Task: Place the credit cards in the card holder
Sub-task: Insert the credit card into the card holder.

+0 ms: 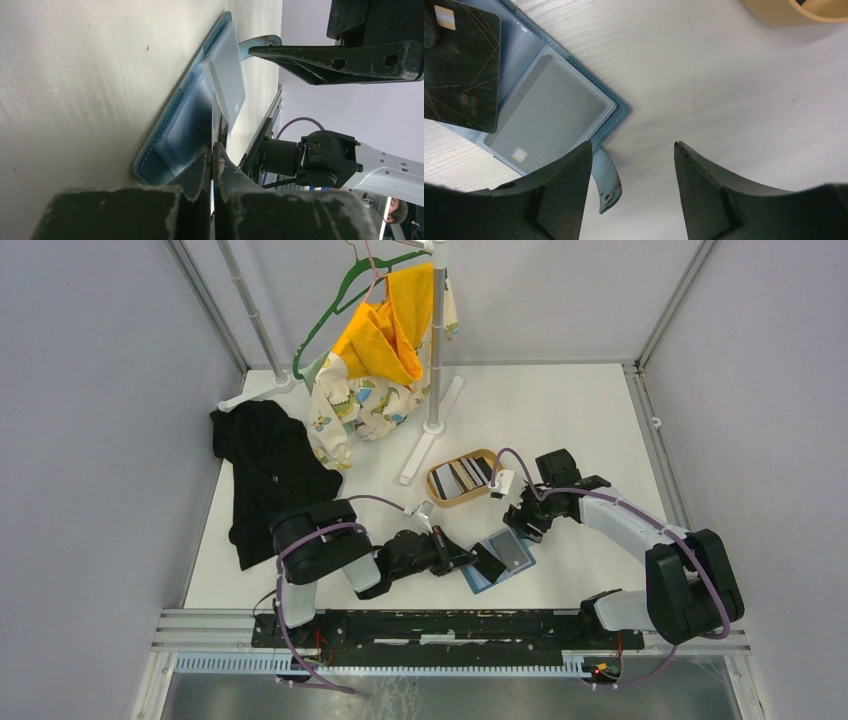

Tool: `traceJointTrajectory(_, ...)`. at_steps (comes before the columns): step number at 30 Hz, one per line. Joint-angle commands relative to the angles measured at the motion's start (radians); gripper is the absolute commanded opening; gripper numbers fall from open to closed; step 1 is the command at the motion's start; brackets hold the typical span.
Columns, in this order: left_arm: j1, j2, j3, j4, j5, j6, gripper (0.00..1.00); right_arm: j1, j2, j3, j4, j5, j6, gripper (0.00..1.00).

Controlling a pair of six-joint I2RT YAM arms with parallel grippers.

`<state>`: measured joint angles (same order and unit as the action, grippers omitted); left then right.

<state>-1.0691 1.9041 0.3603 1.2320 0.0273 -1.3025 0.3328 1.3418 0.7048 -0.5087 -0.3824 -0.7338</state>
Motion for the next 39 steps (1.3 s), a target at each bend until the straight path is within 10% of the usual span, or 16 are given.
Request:
traceJointTrajectory(1, -0.005, 0.035, 0.018, 0.071, -0.006, -0.039, 0.02, 0.0, 0.006, 0.002, 0.01, 0.004, -0.001, 0.67)
traceJointTrajectory(39, 0.027, 0.003, 0.147, -0.287, 0.12, -0.031, 0.02, 0.007, 0.026, -0.001, 0.002, 0.014, -0.006, 0.66)
